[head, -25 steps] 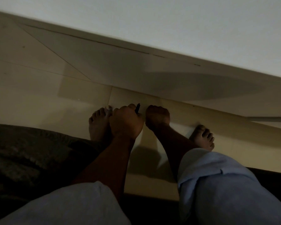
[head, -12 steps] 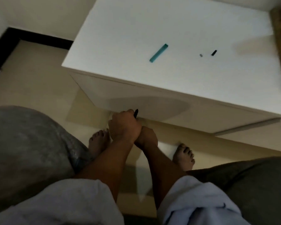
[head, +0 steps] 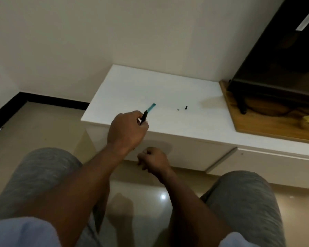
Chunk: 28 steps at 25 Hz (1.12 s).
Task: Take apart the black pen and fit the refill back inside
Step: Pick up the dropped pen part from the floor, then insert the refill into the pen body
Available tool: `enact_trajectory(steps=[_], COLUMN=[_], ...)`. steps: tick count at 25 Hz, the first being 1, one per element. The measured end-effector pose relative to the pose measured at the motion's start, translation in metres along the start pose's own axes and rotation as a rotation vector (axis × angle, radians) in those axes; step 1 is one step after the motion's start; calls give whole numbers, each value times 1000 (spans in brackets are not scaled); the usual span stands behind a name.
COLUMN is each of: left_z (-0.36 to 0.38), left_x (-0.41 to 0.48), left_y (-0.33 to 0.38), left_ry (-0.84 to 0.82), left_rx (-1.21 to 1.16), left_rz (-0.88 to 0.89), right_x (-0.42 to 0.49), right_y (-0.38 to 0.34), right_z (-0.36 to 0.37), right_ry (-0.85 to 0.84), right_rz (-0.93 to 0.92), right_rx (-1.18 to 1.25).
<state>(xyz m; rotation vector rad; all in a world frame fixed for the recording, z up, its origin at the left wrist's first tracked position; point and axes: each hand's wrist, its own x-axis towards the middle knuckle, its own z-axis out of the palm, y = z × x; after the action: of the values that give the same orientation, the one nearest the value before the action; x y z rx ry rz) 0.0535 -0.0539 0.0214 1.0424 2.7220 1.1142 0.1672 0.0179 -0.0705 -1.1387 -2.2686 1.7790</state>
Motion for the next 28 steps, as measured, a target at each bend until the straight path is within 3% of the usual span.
enact_trajectory(steps=[8,15,23,28], left_z=[-36,-11,17,24], left_x=[65,83,96,101], left_y=[17,-9,8,9], left_ry=[61,51,84,106], left_rx=[-223,-392,-248,-221], left_rz=[61,-127,110,168], right_x=[-5,43,74,77], right_y=[-101,-135,-128,-125], right_z=[-80,-118,-130,-133], right_ry=[5,-12,86,116], right_rz=[-213,-261,-257,-251], right_rx=[412,553,592,624])
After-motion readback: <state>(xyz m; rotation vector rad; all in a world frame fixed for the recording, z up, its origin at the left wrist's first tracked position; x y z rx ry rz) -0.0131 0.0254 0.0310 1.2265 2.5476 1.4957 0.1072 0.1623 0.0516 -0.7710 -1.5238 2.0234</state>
